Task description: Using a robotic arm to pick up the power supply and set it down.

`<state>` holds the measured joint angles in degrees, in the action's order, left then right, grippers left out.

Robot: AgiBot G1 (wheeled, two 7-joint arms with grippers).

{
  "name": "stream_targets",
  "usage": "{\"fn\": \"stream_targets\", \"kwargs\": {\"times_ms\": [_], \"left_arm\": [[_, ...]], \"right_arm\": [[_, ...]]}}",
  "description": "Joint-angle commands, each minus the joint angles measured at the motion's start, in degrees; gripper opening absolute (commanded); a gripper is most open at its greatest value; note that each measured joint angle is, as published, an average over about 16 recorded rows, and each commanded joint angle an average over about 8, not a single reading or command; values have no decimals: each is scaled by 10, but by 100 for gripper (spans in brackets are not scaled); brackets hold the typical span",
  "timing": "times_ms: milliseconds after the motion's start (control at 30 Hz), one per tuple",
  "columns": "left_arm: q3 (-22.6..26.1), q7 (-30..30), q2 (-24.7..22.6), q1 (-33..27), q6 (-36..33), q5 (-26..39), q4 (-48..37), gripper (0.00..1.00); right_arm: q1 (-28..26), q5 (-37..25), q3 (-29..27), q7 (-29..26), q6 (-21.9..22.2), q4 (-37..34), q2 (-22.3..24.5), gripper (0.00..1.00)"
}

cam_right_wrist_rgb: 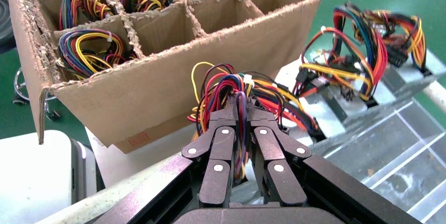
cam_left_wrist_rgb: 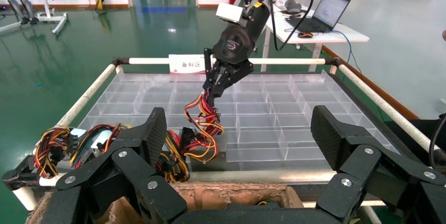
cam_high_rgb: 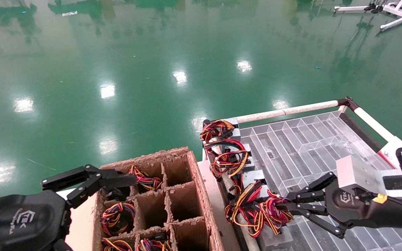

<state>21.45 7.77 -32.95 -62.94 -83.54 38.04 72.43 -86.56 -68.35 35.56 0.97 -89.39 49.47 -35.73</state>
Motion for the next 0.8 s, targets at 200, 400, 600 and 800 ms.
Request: {"fn": "stream_targets", "kwargs": {"times_ms": [200,400,600,800], "left_arm": [[0,0,0,0,0,0,0,100],[0,0,0,0,0,0,0,100],[0,0,0,0,0,0,0,100],[0,0,0,0,0,0,0,100]], "right_arm": [[3,4,5,14,0,-22,2,100],[3,5,5,13,0,-22,2,100],[3,4,4,12,-1,-19,2,100],[3,5,4,10,-1,-16,2,100]]}}
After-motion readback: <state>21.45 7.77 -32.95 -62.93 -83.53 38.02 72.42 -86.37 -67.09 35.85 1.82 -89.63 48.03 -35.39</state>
